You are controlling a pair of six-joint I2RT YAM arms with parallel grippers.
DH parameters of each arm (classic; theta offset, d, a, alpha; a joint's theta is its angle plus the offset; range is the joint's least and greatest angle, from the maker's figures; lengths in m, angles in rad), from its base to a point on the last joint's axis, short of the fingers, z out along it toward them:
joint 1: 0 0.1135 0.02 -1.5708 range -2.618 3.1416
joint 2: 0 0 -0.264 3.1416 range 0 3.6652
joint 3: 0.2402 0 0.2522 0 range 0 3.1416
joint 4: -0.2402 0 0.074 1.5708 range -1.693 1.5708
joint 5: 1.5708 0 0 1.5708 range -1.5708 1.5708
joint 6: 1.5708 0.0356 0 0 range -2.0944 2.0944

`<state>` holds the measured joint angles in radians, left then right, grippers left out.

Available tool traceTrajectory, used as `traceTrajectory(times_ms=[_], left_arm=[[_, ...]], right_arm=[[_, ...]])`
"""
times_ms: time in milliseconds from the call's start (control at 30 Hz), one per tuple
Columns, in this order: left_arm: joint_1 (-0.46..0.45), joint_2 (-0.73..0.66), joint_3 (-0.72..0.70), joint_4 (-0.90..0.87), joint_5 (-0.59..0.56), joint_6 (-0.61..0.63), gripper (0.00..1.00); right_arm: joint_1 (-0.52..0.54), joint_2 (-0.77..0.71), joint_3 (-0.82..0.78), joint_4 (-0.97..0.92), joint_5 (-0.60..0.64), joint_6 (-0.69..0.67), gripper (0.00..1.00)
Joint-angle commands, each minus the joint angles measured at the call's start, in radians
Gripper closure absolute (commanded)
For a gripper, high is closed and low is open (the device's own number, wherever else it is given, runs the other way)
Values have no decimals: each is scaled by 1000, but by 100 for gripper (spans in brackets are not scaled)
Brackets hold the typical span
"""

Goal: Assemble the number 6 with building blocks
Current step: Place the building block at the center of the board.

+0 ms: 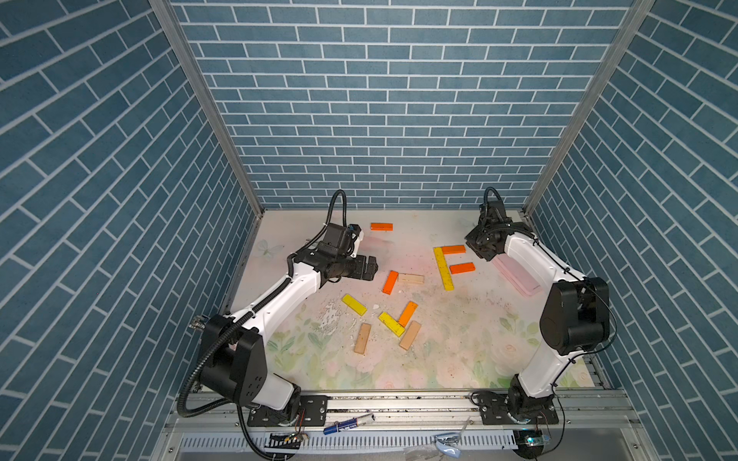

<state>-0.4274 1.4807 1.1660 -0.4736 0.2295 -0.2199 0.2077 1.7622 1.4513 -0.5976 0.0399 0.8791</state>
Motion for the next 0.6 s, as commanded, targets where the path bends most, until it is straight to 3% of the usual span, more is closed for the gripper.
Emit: traceTrajectory(times_ms=[0, 200, 567], left_arm=[[6, -10, 6, -13, 8, 14, 1], [6, 10, 13, -22, 10, 23, 1], [6, 36, 26, -30, 22, 26, 1]], right_arm=[[-26, 7, -20, -66, -22, -383, 73], [-77, 66, -62, -13, -34, -483, 77], [-127, 224, 13, -43, -41, -611, 79]])
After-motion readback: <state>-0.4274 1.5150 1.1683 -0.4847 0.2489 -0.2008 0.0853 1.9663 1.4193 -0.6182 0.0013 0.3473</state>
